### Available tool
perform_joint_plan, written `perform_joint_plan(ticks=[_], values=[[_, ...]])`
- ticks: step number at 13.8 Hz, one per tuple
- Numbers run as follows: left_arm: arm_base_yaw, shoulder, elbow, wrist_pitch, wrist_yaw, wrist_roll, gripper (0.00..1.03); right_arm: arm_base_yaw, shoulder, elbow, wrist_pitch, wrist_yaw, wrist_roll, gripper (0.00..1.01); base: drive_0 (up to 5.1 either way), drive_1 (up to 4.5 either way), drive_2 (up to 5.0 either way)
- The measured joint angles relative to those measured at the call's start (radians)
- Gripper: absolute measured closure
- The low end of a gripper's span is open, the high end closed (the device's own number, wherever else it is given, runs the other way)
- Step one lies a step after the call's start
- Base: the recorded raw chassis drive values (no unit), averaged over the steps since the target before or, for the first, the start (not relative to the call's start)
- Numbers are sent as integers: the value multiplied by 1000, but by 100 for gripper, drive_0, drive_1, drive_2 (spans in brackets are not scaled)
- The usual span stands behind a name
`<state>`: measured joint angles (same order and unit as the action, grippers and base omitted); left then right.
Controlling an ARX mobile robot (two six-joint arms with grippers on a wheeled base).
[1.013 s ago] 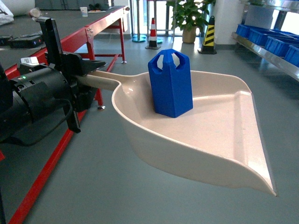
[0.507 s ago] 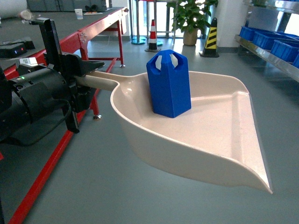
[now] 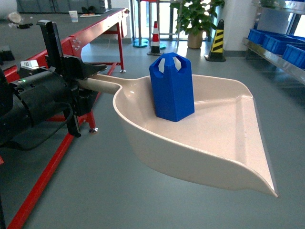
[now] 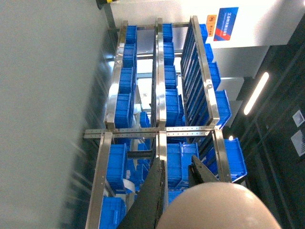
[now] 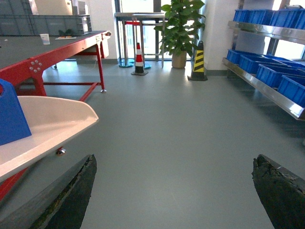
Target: Place part in tray to right shelf
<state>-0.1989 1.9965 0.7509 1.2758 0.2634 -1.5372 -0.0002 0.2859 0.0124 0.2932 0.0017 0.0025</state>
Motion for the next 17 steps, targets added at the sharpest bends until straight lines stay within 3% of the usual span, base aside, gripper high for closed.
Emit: perform_joint_plan(ticks=[17], values=[[0,0,0,2,2,0,90,0,0,0,4,0,0,3,-6,426,-437]])
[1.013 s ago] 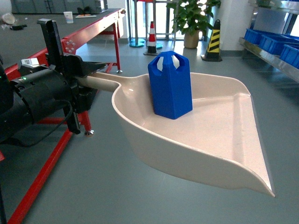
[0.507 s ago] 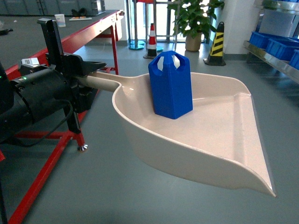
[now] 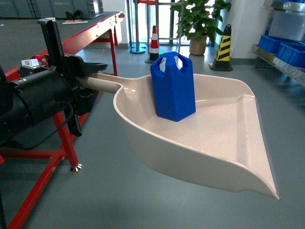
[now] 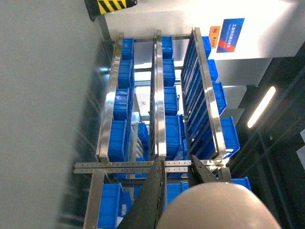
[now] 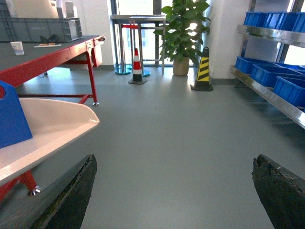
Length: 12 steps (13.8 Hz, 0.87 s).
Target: Place part in tray to right shelf
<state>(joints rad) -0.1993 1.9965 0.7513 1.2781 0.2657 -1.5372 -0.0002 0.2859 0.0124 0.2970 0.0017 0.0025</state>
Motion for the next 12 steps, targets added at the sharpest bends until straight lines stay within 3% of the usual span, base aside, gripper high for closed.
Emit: perform_joint_plan(ticks=[10,12], values=[[-3,0,0,1,3,0,90,0,1,0,-4,-1,0,3,4,437,-429],[1,0,3,-4,-7,0,90,0,7,0,-9,-1,0,3,0,0,0]])
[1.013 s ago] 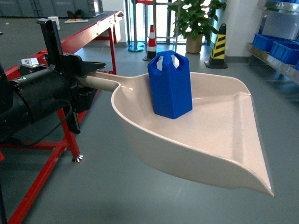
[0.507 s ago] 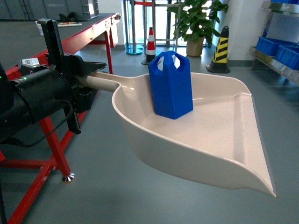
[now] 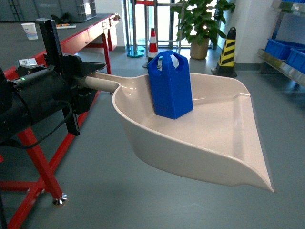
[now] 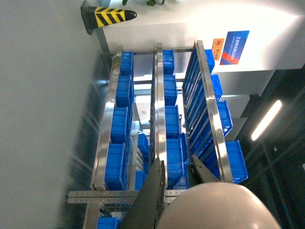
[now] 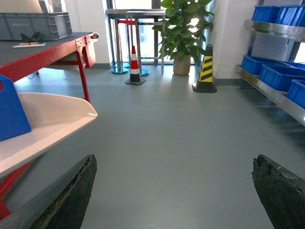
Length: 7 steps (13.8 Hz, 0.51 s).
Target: Place part in tray to right shelf
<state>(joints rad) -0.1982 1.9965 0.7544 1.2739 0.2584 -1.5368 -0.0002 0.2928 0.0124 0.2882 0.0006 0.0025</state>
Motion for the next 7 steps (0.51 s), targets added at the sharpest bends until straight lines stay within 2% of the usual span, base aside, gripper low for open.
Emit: perform_joint_plan(ticks=[7], values=[[-5,0,-2,6,8,0,90,0,-6,0,5,-1,0,3,-161,-161,-161]])
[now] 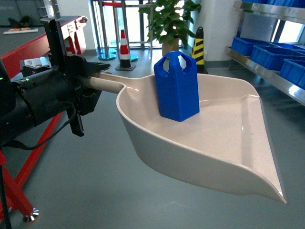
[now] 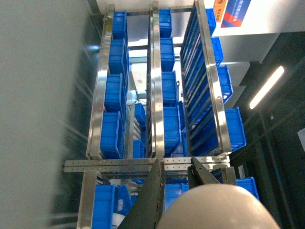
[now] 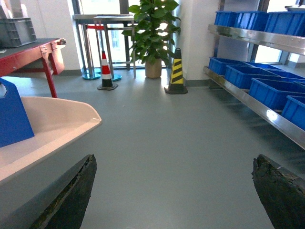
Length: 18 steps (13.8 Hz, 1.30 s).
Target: Place part in tray to right shelf
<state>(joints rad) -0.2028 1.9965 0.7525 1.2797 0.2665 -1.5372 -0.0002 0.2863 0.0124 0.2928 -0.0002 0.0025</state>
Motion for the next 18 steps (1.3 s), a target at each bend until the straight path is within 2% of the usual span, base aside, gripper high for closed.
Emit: perform_joint_plan(ticks=[18], values=[[3,0,0,0,-3,0,90,0,0,0,0,0,0,3,-160,-160,-160]])
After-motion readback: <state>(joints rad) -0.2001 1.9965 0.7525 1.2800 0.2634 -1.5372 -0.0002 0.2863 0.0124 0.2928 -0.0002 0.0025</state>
